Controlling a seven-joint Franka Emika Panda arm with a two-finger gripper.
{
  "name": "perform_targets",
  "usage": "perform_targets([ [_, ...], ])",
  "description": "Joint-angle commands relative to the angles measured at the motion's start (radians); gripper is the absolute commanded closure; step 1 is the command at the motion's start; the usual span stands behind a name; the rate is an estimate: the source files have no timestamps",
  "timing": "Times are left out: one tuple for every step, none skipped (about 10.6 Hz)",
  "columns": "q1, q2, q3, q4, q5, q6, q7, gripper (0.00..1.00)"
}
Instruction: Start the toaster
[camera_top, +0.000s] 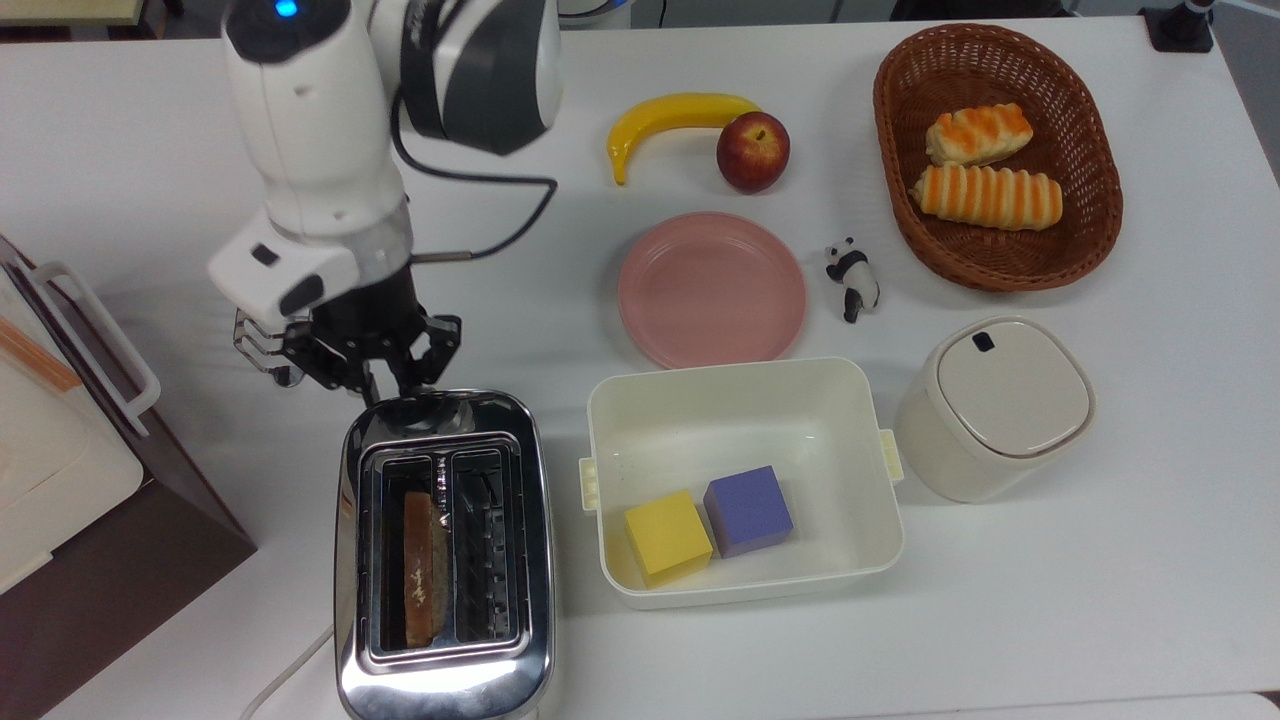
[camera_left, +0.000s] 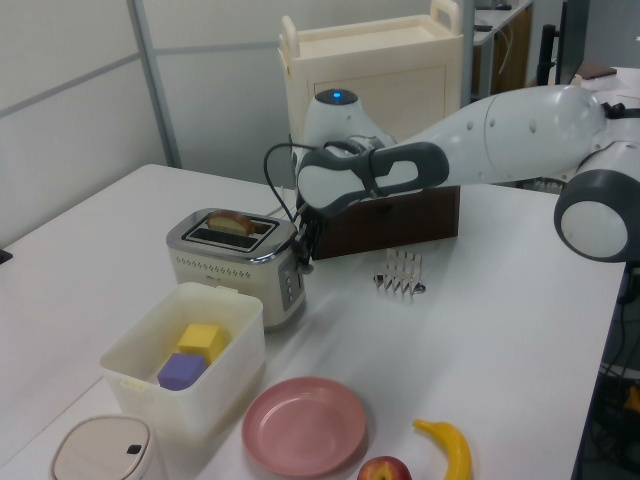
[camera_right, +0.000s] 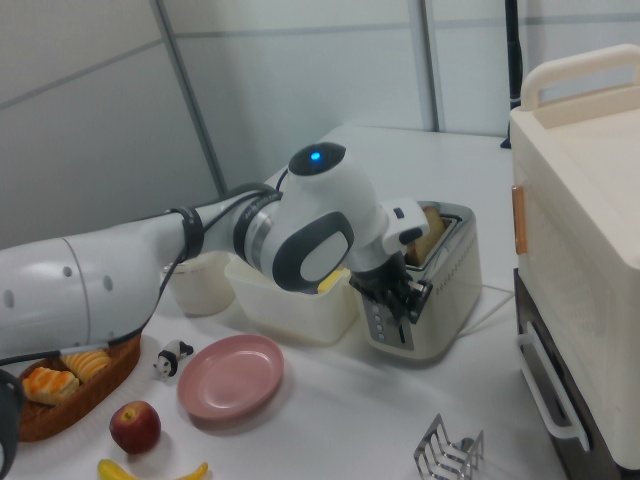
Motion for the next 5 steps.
perform_targets([
  [-0.016,-0.118,0.005,-0.033,0.015,-0.098,-0.01,0.64],
  [-0.016,-0.14,0.005,-0.033,0.018,-0.121,-0.01,0.64],
  [-0.018,-0.163,0.003,-0.021,0.017,-0.16,-0.01,0.59],
  [-0.02,-0.174,-0.003,0.005,0.015,-0.226,-0.012,0.53],
  [-0.02,-0.178,-0.007,0.026,0.005,-0.283,-0.013,0.46],
])
